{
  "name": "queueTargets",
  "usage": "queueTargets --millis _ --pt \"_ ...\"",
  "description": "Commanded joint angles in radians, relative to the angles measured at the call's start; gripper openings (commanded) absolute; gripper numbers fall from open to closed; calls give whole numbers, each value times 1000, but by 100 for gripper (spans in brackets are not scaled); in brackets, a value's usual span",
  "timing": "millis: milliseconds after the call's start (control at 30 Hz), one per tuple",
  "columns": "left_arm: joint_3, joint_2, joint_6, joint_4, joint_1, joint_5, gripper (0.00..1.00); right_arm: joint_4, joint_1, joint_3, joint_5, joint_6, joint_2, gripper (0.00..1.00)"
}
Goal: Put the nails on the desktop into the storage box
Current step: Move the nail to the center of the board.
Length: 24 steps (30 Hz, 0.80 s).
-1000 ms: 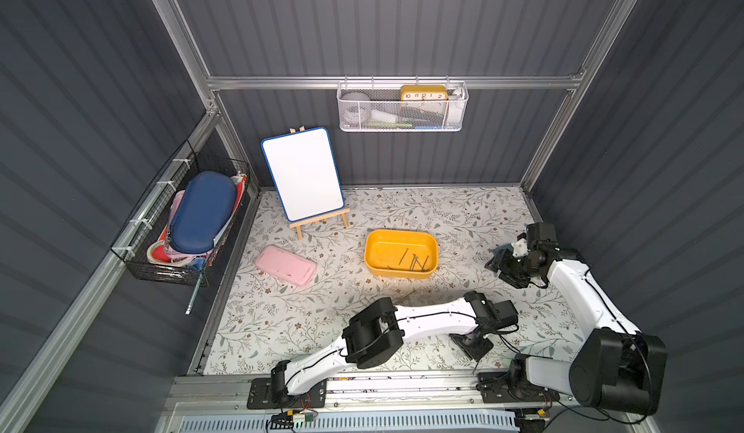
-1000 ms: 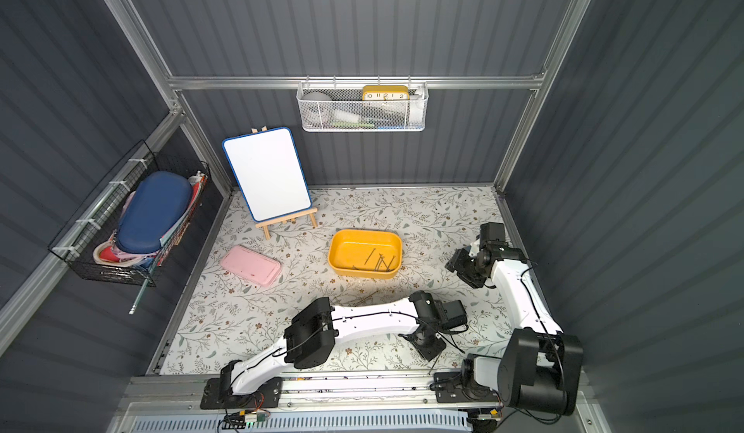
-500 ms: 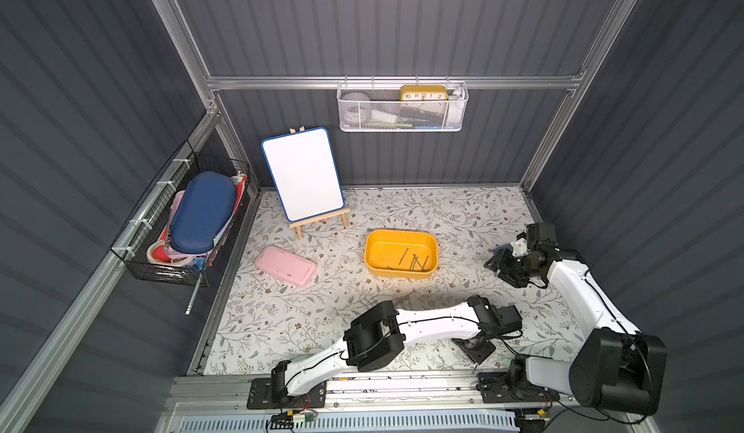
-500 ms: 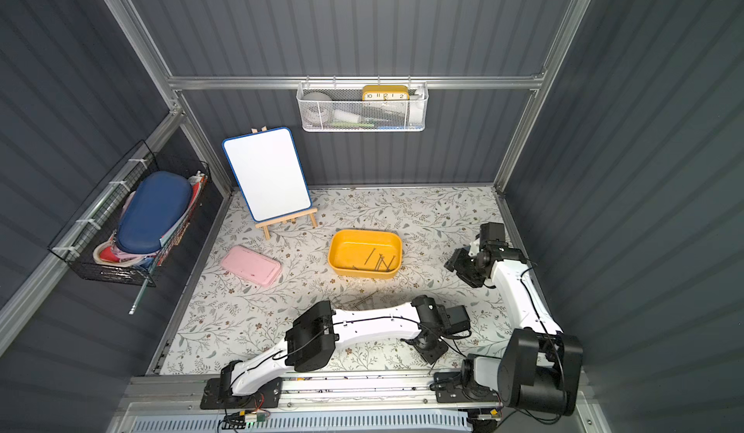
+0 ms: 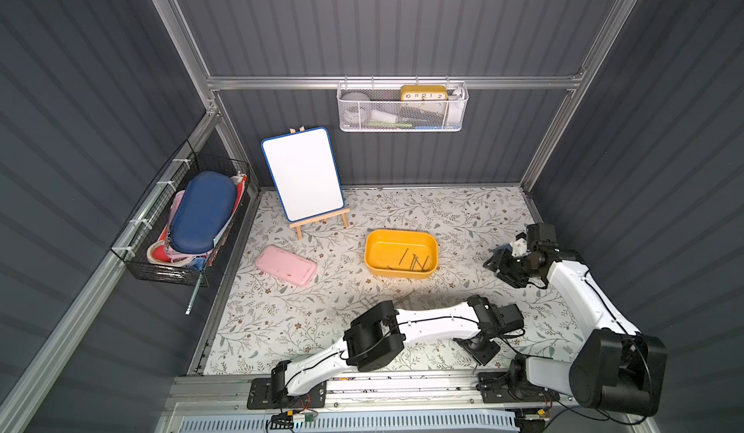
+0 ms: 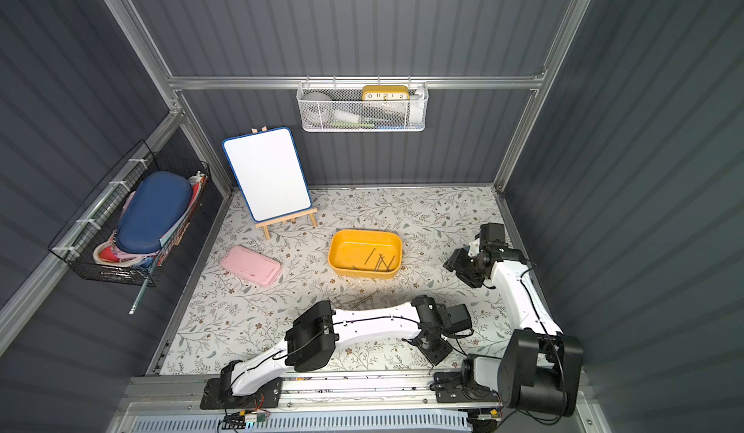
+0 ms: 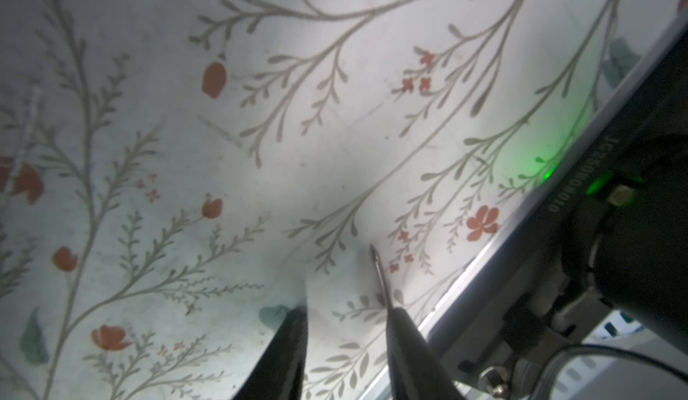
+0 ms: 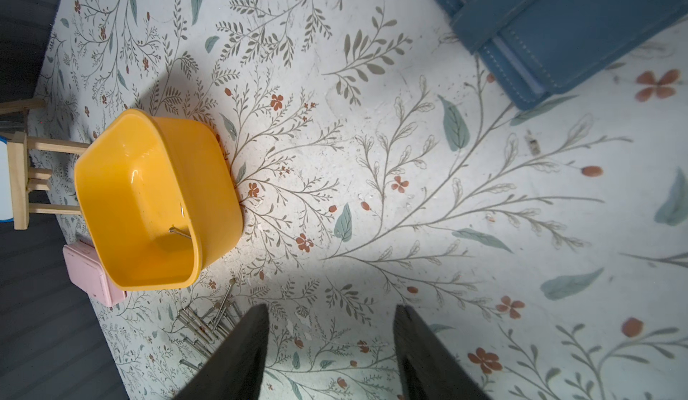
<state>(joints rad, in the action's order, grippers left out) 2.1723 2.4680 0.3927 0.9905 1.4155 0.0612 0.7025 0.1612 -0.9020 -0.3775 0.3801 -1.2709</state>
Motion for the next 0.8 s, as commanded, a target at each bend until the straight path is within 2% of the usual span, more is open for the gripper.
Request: queueTargets --millis 0,300,533,767 --pt "-21 -4 5 -9 14 48 41 -6 -5 15 -11 -9 13 58" --pt "-26 93 34 81 52 -50 38 -13 -6 25 -8 -6 40 59" --pt "-90 115 95 129 44 -156 19 -14 -7 20 -15 -6 42 59" --pt "-122 144 27 154 -17 -240 4 -12 -6 13 -16 -6 33 59"
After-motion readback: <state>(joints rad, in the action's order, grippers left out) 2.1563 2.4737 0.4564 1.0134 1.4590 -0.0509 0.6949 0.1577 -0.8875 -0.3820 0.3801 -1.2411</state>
